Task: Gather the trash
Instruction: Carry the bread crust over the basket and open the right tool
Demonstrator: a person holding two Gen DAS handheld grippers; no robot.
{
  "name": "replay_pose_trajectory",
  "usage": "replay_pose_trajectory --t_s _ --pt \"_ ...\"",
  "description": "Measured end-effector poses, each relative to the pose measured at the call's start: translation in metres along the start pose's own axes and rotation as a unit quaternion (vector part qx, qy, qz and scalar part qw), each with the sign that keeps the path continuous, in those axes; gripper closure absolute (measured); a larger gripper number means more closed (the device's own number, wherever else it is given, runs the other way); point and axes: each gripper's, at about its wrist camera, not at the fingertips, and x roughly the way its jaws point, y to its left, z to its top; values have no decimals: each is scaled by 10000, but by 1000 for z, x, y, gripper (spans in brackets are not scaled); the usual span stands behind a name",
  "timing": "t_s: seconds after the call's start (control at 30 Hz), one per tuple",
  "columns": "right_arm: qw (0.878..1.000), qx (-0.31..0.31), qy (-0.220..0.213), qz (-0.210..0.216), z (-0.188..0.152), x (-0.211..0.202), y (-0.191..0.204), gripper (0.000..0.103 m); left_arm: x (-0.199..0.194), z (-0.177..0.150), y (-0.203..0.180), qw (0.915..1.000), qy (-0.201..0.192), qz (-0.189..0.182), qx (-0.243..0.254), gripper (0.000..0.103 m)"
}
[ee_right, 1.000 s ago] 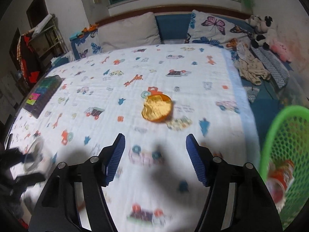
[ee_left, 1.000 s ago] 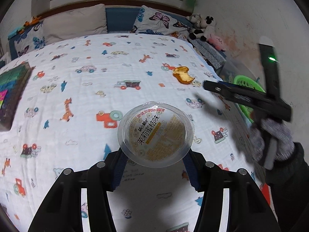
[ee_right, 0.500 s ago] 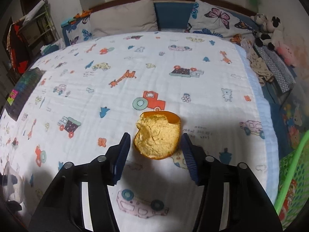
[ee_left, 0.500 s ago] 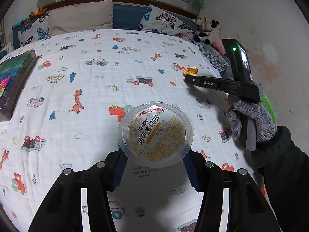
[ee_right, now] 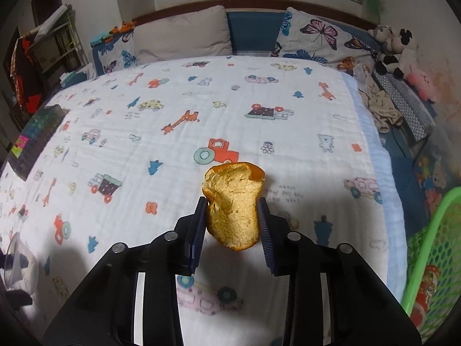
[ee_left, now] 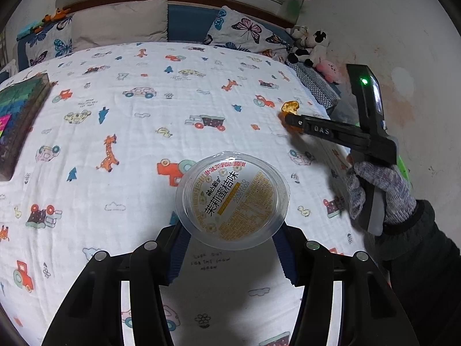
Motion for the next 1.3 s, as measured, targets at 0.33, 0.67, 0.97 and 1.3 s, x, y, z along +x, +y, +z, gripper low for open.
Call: replay_pose_trajectory --t_s 0.33,0.67,0.97,1.3 --pt "9979 511 -392 -6 -30 -69 -34 69 9 11 -38 9990 47 -273 344 50" --pt "9893 1058 -536 -846 -82 -138 -117 69 36 22 -106 9936 282 -750 801 50" --pt "9732 1687 -379 -1516 -131 -167 -191 66 58 39 -175 9855 427 -1063 1249 50" --pt "9643 1956 -348 -1750 -160 -182 -219 59 85 60 -245 9751 553 -1210 1776 50"
